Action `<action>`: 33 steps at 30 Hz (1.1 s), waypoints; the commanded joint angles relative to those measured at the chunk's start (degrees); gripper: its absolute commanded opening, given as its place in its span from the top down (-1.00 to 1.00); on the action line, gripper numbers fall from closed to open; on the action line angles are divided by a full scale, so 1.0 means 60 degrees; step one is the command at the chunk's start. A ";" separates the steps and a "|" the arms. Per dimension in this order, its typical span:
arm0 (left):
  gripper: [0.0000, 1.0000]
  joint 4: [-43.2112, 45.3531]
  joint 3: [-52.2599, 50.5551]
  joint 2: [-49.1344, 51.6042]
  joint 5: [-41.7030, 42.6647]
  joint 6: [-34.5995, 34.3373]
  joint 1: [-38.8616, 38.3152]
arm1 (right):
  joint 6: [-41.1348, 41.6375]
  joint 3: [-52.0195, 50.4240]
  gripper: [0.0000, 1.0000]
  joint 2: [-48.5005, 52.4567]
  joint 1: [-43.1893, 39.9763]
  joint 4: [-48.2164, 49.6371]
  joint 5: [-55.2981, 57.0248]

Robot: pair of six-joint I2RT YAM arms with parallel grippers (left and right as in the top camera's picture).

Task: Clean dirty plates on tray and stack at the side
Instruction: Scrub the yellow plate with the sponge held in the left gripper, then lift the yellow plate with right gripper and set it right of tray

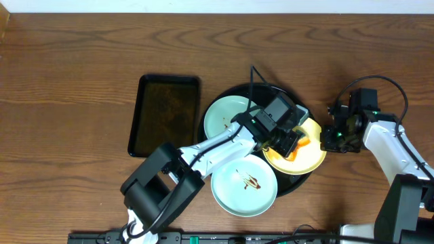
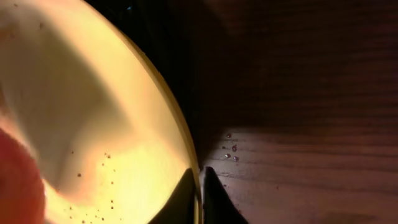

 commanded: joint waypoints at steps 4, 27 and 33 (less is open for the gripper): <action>0.85 -0.0641 -0.0036 -0.0521 -0.1464 0.0146 0.0317 | 0.0080 0.0120 0.65 0.0036 -0.0091 -0.0011 0.0076; 0.85 -0.4965 -0.0036 -0.2798 -0.3104 0.0146 0.4809 | 0.0178 -0.0911 0.97 0.0058 -0.0091 0.0976 -0.0721; 0.85 -0.5198 -0.0036 -0.2798 -0.3100 0.0146 0.5745 | 0.0554 -0.0565 0.98 -0.0127 -0.0102 0.0911 -0.0678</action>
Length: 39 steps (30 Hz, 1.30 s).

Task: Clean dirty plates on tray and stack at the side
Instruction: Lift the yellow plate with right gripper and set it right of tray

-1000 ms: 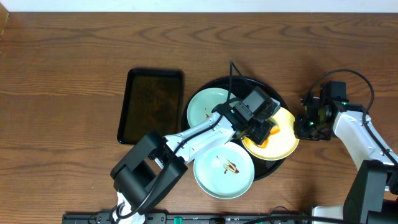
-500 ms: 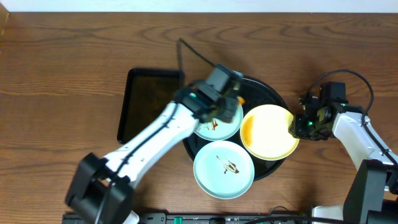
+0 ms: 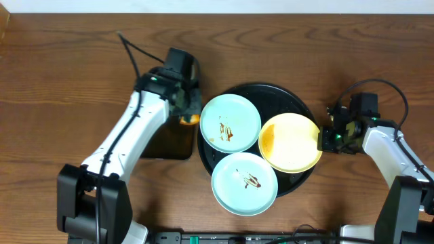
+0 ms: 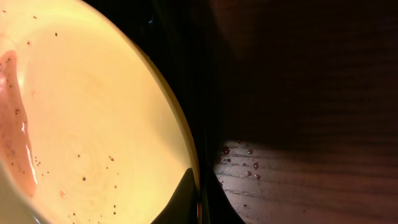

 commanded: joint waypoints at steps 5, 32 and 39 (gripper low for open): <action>0.85 -0.0193 0.0055 -0.0055 -0.0055 0.0087 0.0528 | 0.0328 0.0743 0.98 -0.0721 0.0004 -0.0415 0.0922; 0.85 -0.0193 0.0055 -0.0055 -0.0055 0.0087 0.0579 | 0.0022 0.1355 0.97 -0.2739 0.6830 0.0011 1.3154; 0.85 -0.0193 0.0055 -0.0055 -0.0055 0.0087 0.0579 | -0.0291 0.1355 0.98 -0.2739 0.7417 0.0102 1.4010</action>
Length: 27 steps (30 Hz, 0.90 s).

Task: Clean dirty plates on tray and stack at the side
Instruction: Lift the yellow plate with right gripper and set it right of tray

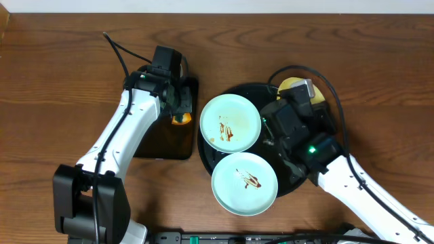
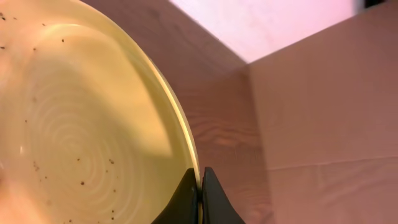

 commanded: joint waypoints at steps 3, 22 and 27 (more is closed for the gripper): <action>0.85 0.0004 0.0055 -0.0055 -0.0051 0.0087 0.0058 | -0.0138 0.0106 0.98 -0.0157 0.0004 0.0117 0.1111; 0.85 -0.0004 0.0055 -0.0055 -0.0051 0.0087 0.0058 | 0.2535 0.0106 0.98 -0.0160 -0.4025 0.0058 -0.3104; 0.85 -0.0033 0.0055 -0.0055 -0.0051 0.0087 0.0058 | 0.3366 0.0102 0.99 -0.0157 -0.6637 -0.0022 -0.4874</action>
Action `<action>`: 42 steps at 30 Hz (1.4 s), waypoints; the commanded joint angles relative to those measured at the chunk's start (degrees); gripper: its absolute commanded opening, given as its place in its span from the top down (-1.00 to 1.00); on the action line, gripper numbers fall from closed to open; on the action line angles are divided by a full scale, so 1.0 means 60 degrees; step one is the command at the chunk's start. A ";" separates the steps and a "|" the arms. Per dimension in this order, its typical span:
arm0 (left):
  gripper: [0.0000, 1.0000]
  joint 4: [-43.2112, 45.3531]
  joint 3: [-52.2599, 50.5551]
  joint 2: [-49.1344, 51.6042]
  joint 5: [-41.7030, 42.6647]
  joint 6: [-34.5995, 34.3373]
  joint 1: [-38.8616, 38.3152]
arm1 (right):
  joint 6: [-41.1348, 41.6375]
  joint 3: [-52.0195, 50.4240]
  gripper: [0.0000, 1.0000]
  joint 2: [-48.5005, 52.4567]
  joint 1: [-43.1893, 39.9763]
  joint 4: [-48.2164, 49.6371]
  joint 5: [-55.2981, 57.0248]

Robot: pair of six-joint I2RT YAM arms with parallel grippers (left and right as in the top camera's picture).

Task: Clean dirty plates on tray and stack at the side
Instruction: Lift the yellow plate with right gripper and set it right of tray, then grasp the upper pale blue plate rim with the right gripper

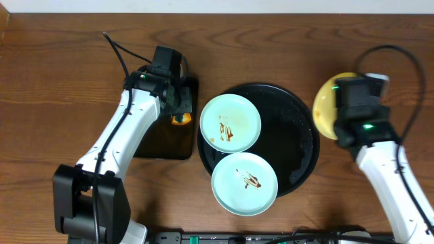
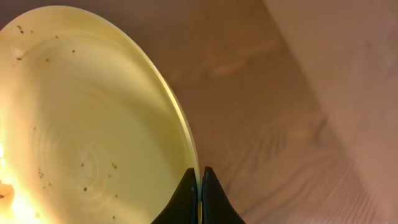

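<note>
The yellow plate (image 1: 324,107), speckled with crumbs, hangs tilted over the wood to the right of the round black tray (image 1: 291,135). My right gripper (image 2: 199,169) is shut on its rim (image 2: 180,118). Two pale green plates stay on the tray, one at the left (image 1: 230,122) and one at the front (image 1: 244,183), both with brown smears. My left gripper (image 1: 180,108) rests over the right edge of the rectangular black tray (image 1: 146,146), with an orange sponge (image 1: 179,120) at its fingertips.
Brown wooden table (image 1: 68,54) all round. The left arm lies across the rectangular tray's front right part. A black cable (image 1: 400,54) loops above the right arm.
My right gripper has moved the yellow plate from above the round tray's back right to the right of it, over bare wood. The left arm has not moved.
First my left gripper pressed the orange sponge on the yellow plate while the right gripper held the plate's rim on the round tray. Then the left arm was over the rectangular tray with the sponge. The right gripper later held the plate up, now beside the tray.
</note>
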 commanded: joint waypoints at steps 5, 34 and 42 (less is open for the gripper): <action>0.85 -0.0029 0.0055 -0.0055 -0.0051 0.0087 0.0058 | 0.1151 0.0102 0.98 0.0113 -0.3151 0.0186 -0.2969; 0.84 -0.0025 0.0055 -0.0055 -0.0047 0.0087 0.0058 | -0.1166 0.0109 -0.11 0.1195 -0.2863 0.1861 -1.1158; 0.85 0.0058 0.0055 -0.0051 0.0495 0.0091 -0.0011 | -0.1530 0.0106 -0.21 0.1810 -0.0011 0.1953 -1.0608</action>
